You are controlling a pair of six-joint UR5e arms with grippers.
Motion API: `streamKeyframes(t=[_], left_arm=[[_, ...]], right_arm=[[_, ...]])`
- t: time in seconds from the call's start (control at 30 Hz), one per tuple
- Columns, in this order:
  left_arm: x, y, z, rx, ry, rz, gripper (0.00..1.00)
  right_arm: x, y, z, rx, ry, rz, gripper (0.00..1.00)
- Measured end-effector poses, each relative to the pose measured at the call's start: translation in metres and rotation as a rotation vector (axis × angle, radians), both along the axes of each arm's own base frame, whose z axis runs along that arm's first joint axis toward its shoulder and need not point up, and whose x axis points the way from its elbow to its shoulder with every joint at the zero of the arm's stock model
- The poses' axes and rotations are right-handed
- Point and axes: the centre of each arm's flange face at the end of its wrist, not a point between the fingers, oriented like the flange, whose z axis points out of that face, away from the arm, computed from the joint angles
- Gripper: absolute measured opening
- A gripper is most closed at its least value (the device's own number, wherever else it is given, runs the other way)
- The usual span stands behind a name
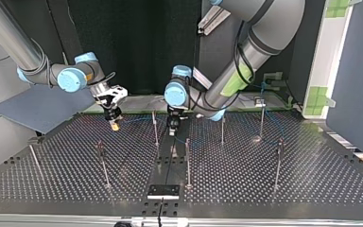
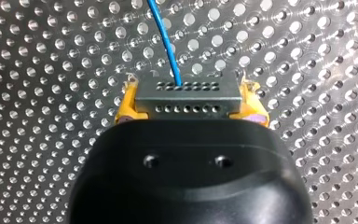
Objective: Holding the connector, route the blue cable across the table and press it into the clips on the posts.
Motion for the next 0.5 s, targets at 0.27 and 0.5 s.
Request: streamKeyframes(t=[0.27, 0.5], left_arm=[[-0.018, -0.005, -0.002, 0.054, 0.049, 0.007, 1.0], [-0.035, -0.002, 0.016, 0.05, 0.04, 0.001, 1.0]], right_arm=[[0.0, 0.0, -0.001, 0.001, 0.002, 0.002, 0.0], [0.0, 0.0, -0.001, 0.002, 0.001, -0.001, 0.0]])
